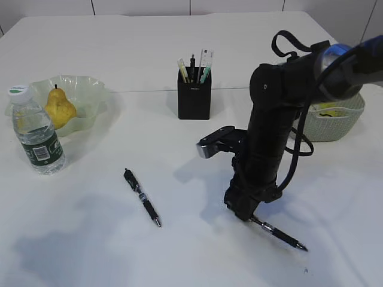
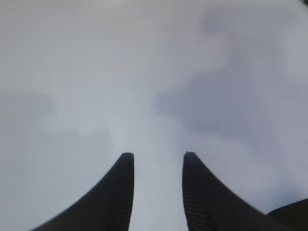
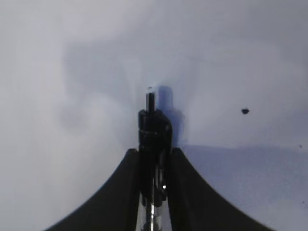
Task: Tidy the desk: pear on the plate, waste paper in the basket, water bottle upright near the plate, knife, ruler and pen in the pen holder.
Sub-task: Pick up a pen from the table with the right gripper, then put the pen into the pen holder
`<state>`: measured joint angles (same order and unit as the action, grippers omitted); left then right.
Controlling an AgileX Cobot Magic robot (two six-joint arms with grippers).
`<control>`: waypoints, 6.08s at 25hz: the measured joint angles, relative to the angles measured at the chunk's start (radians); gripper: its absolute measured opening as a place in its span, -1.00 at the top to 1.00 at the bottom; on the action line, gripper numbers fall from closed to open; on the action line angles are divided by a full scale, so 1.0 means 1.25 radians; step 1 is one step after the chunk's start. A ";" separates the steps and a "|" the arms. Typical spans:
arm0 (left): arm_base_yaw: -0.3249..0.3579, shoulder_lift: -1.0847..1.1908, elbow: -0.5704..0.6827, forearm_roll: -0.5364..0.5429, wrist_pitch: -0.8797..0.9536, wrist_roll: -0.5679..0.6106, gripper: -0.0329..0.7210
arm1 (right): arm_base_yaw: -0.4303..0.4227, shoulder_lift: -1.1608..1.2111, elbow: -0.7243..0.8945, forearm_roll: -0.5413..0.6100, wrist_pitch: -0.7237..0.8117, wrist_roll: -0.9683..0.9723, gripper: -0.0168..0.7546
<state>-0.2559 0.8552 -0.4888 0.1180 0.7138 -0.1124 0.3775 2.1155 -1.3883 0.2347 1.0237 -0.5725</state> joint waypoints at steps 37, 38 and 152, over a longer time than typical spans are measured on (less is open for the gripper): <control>0.000 0.000 0.000 0.000 0.000 0.000 0.28 | 0.000 0.008 -0.362 -0.039 -0.226 0.122 0.55; 0.000 0.000 0.000 0.000 0.000 0.000 0.28 | -0.002 0.008 -0.362 -0.039 -0.241 0.122 0.55; 0.000 0.000 0.000 0.000 -0.024 0.000 0.28 | -0.008 0.210 -0.367 0.190 -1.057 0.194 0.54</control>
<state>-0.2559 0.8552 -0.4888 0.1180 0.6841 -0.1124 0.3676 2.3780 -1.8467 0.4728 -0.2977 -0.3305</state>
